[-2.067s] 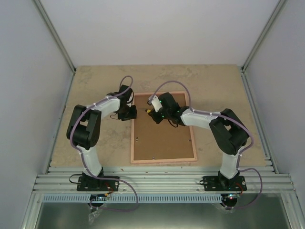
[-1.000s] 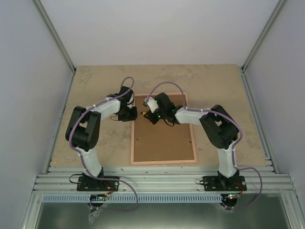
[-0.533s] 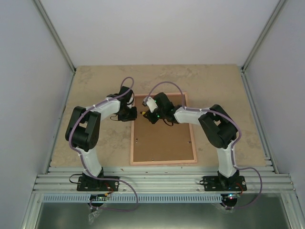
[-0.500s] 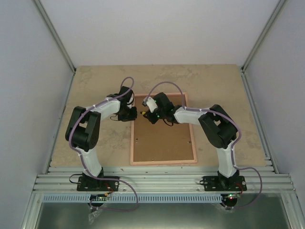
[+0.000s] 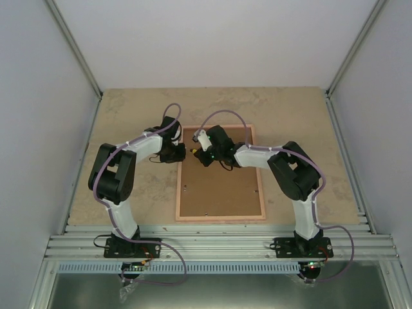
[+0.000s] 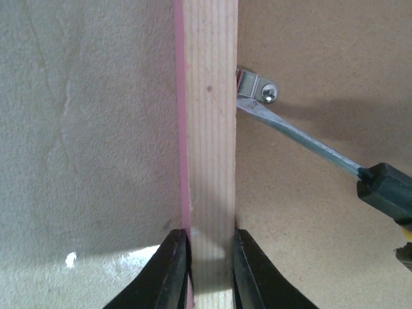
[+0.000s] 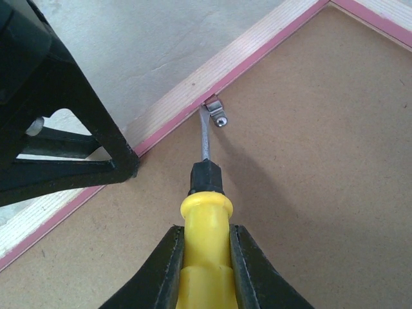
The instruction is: Take the photo out of the frame
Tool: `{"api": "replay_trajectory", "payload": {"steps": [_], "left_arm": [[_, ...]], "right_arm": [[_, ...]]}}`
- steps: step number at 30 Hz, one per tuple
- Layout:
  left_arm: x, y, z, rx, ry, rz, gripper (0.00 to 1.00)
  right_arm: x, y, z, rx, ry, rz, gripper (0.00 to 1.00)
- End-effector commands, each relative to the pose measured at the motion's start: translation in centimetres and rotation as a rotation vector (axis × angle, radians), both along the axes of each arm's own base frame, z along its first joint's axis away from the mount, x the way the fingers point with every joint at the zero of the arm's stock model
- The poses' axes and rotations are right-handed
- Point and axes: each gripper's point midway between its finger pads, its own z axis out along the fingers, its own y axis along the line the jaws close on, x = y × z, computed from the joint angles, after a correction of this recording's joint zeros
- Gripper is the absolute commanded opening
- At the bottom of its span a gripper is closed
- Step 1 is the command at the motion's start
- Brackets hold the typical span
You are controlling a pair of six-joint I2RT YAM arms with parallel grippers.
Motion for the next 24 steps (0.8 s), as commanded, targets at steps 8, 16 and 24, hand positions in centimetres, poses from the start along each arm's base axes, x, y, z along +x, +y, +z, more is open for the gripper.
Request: {"api": "replay_trajectory", "payload": {"steps": [8, 16, 24], "left_arm": [[-3.2, -0.7, -1.3, -0.041, 0.115, -0.008, 0.00], [-3.5, -1.2, -1.2, -0.082, 0.121, 0.018, 0.00], [-3.8, -1.8, -0.7, -0.138, 0.117, 0.057, 0.00]], "right_arm": [[3.5, -4.3, 0.5, -0.066, -0.090, -0.262, 0.01], [3.7, -6.0, 1.2, -0.064, -0.090, -0.396, 0.00], [2.6, -4.0, 2.7, 0.019, -0.072, -0.415, 0.00]]}}
